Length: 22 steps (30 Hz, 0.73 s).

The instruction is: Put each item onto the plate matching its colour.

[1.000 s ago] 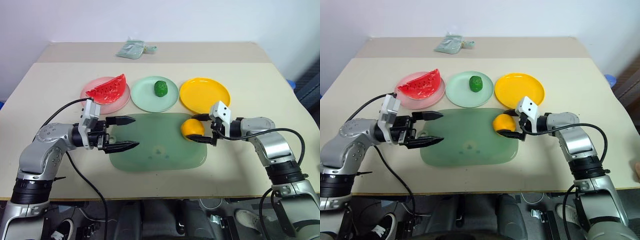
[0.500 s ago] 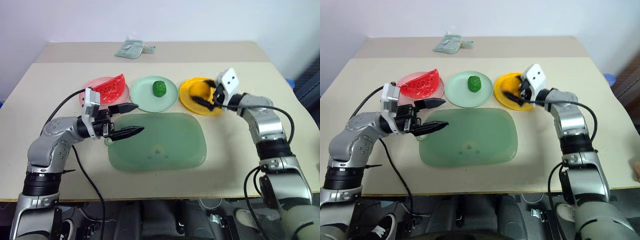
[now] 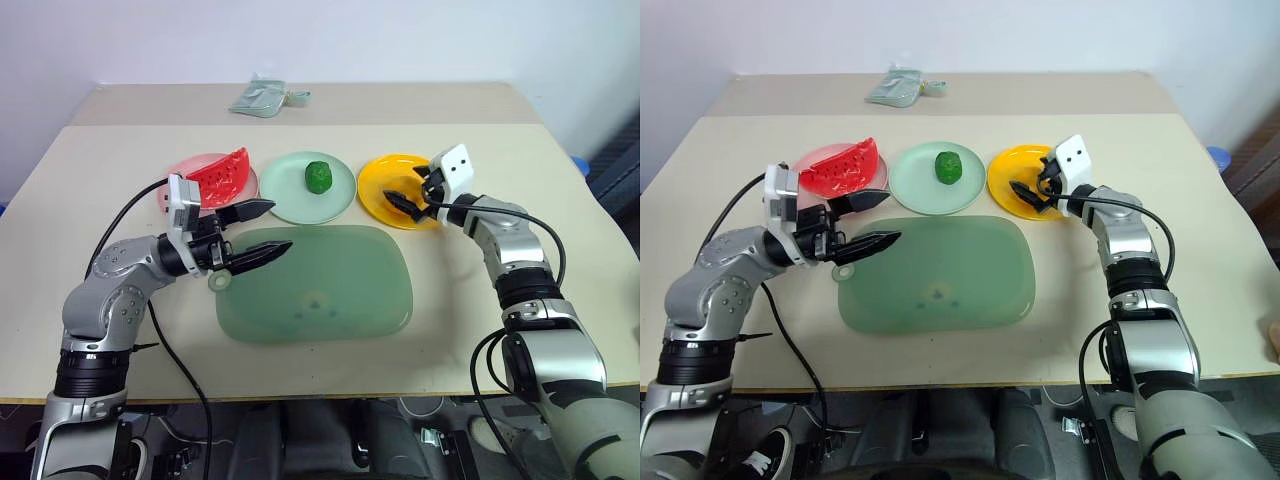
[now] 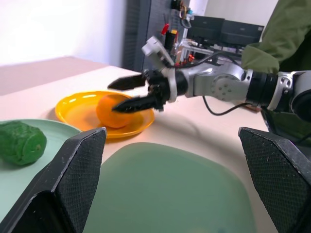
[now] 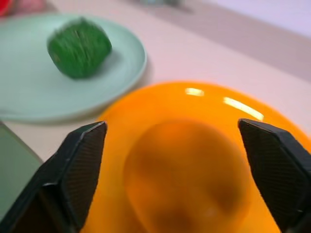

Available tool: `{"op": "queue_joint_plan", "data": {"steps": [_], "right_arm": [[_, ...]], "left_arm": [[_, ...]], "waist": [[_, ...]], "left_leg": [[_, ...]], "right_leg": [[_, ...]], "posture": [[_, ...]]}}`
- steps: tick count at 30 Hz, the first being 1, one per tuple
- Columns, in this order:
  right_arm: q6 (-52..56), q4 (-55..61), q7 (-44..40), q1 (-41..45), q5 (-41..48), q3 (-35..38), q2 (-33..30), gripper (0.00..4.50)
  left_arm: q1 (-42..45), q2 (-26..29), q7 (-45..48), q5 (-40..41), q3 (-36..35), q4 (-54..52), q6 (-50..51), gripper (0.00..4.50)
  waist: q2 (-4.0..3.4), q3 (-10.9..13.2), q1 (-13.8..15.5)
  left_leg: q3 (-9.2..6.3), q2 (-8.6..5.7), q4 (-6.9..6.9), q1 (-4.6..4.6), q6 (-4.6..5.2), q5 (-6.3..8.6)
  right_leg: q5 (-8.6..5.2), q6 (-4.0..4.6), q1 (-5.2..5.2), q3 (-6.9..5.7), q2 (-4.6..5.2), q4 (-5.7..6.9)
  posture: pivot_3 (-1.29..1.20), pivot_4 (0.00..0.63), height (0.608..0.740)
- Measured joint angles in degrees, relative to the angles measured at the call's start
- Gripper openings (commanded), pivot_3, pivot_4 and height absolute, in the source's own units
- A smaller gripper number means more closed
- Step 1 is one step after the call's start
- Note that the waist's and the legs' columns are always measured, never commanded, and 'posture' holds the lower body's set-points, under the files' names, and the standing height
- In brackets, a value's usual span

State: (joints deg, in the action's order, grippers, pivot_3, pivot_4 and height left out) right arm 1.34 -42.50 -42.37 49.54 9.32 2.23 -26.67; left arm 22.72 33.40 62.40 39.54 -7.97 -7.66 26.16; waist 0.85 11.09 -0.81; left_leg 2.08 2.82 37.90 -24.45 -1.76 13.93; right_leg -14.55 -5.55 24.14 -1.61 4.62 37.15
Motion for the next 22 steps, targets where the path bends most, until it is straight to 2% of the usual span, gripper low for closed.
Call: {"op": "queue_joint_plan", "data": {"steps": [4, 9, 14, 17, 22], "right_arm": [[0.2, 11.1, -7.5, -2.3, 6.9, 2.8, -0.1, 4.47], [7.5, 30.0, -19.2, -14.3, 15.2, 0.8, -1.7, 4.47], [18.3, 46.7, -28.8, -23.8, 23.6, 0.2, -11.2, 4.47], [20.4, 50.6, -30.7, -27.7, 25.3, 0.1, -12.8, 4.47], [17.1, 50.7, -29.9, -28.0, 23.6, -0.1, -11.7, 4.47]], "left_arm": [[0.6, 1.6, 1.4, 0.7, -0.3, 0.2, 0.7, 4.50], [0.5, 5.5, 6.2, 0.7, -0.8, 2.3, -0.7, 4.50], [-2.3, 9.4, 10.2, 0.2, -2.8, 3.1, -3.0, 4.50], [-5.5, 10.5, 11.7, 0.2, -3.9, 3.9, -3.1, 4.50], [-9.5, 10.5, 12.5, 0.4, -5.2, 4.7, -3.1, 4.50]], "waist": [[0.01, 0.0, 0.1], [0.00, 0.0, 0.3], [0.01, 0.0, 0.2], [0.00, 0.0, 0.0], [0.01, 0.0, 0.2]], "left_leg": [[-0.02, 0.01, -0.01, 0.00, 0.00, 0.00], [-0.01, 0.00, 0.00, 0.00, 0.00, 0.00], [-0.02, 0.02, 0.00, 0.03, 0.01, 0.01], [0.01, 0.02, 0.00, 0.07, 0.02, 0.01], [0.00, 0.03, 0.01, 0.05, 0.01, 0.01]], "right_leg": [[0.00, 0.00, -0.02, -0.01, 0.00, -0.01], [0.00, 0.00, -0.03, -0.02, 0.01, -0.02], [-0.01, 0.01, -0.04, -0.02, 0.00, -0.04], [-0.01, 0.02, -0.04, -0.01, 0.00, -0.02], [-0.01, 0.02, -0.03, -0.01, -0.01, -0.03]], "posture": [[0.00, 0.150, 0.740], [0.00, 0.150, 0.740], [0.00, 0.150, 0.740], [0.00, 0.150, 0.740], [0.00, 0.150, 0.740]]}}
